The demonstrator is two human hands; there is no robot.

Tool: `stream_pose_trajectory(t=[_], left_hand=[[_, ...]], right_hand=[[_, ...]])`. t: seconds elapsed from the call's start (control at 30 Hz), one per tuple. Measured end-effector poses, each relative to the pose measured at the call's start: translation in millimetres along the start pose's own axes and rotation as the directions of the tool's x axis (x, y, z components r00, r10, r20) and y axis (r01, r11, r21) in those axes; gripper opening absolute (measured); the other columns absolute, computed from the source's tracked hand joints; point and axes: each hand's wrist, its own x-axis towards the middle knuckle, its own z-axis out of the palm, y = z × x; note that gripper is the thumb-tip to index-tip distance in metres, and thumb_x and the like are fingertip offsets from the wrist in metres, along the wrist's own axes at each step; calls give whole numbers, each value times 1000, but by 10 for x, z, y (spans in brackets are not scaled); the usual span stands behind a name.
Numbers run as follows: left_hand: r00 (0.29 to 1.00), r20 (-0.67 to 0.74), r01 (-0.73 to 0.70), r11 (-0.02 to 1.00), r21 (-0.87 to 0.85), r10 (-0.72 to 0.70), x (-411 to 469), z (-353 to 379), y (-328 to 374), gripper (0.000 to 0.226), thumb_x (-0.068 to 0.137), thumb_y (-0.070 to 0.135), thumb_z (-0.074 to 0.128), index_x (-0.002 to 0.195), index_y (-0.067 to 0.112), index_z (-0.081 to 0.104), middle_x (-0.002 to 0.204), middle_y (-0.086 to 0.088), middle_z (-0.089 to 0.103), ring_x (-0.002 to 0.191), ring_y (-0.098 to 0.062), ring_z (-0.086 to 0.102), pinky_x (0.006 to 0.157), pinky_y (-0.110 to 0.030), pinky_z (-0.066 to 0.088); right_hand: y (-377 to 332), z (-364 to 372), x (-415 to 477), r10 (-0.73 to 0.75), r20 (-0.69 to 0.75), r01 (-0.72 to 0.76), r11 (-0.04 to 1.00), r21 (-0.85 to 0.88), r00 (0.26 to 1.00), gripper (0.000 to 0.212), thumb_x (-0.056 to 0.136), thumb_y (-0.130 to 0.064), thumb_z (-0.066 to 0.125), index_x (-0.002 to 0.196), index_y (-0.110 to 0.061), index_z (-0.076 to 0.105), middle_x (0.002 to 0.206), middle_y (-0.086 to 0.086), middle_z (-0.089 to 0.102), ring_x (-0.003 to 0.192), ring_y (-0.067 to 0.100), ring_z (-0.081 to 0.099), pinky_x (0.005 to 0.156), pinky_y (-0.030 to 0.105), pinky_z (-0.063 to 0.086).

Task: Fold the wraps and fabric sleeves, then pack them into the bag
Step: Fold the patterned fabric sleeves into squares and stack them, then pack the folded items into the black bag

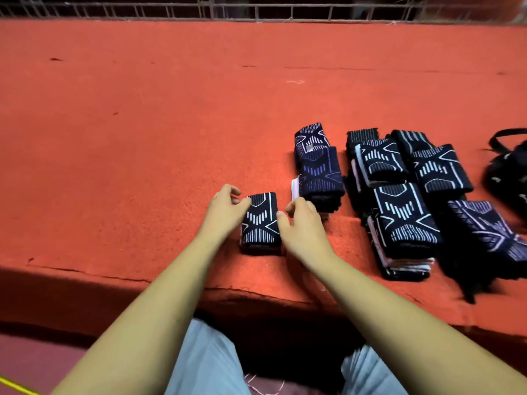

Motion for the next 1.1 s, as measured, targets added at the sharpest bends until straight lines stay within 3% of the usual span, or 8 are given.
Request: stream_pose_trajectory(t=[0.17, 0.4, 0.47, 0.53, 0.63, 0.73, 0.93, 1.1], left_hand=[[995, -37, -92, 995, 35, 93, -30, -151, 494, 16, 92, 20, 61, 105, 10, 63, 98, -1, 64, 91, -16, 56, 75, -22, 35], [967, 21, -256, 966, 41, 255, -14, 145, 1293, 11, 90, 17, 60, 96, 10, 66, 90, 1, 66, 87, -17, 59, 72, -25, 38], [957, 53, -288, 957, 26, 286, 72, 331, 1505, 9, 89, 17, 59, 93, 12, 66, 85, 2, 66, 81, -16, 58, 65, -24, 40], [948, 88, -309, 951, 19, 306, 209, 551, 1691, 8, 89, 16, 57, 90, 13, 65, 80, 3, 65, 73, -14, 57, 60, -21, 41], [928, 133, -355, 934, 31, 348, 503, 915, 1908, 7, 88, 16, 56, 86, 17, 63, 75, 6, 62, 71, -14, 55, 62, -27, 38], [898, 193, -415, 907, 74, 395, 886, 1322, 2054, 6, 89, 18, 58, 90, 17, 64, 80, 6, 64, 79, -15, 58, 69, -25, 38], [892, 289, -384, 921, 72, 349, 1467, 1781, 2333, 6, 90, 21, 57, 88, 22, 63, 78, 9, 63, 71, -6, 55, 62, -18, 37], [899, 375, -267, 962, 62, 226, 1486, 1860, 2723, 7, 90, 18, 58, 87, 21, 63, 74, 11, 61, 64, -1, 51, 55, -8, 35]], right_hand=[[-265, -568, 72, 17, 3, -18, 998, 61, 1000, 12, 93, -22, 57, 86, -13, 57, 89, 2, 65, 87, 19, 57, 69, 25, 30], [-148, -1521, 419, 53, -134, -53, 999, 8, 990, 17, 93, -23, 55, 87, -9, 62, 82, 2, 64, 84, 23, 60, 76, 33, 46], [11, -1770, 614, 88, -163, -83, 996, 40, 983, 18, 92, -23, 54, 82, -9, 60, 75, 4, 63, 74, 25, 65, 69, 31, 53], [173, -1979, 839, 121, -176, -117, 993, 29, 977, 20, 92, -22, 52, 77, -11, 58, 67, 1, 58, 67, 22, 61, 57, 25, 46], [458, -2177, 1259, 157, -181, -164, 986, -24, 971, 18, 92, -22, 54, 81, -10, 62, 67, -1, 58, 72, 23, 58, 62, 29, 36], [787, -2251, 1762, 209, -138, -213, 977, -13, 968, 20, 92, -23, 54, 83, -9, 64, 74, 6, 64, 81, 28, 65, 73, 36, 51], [1183, -2396, 2473, 333, -92, -325, 941, 95, 938, 25, 91, -24, 57, 84, 0, 63, 80, 18, 66, 87, 38, 69, 81, 55, 56], [1311, -2756, 2417, 483, -52, -471, 868, 156, 874, 18, 92, -21, 57, 77, -11, 60, 73, 7, 63, 71, 27, 62, 76, 45, 54]])
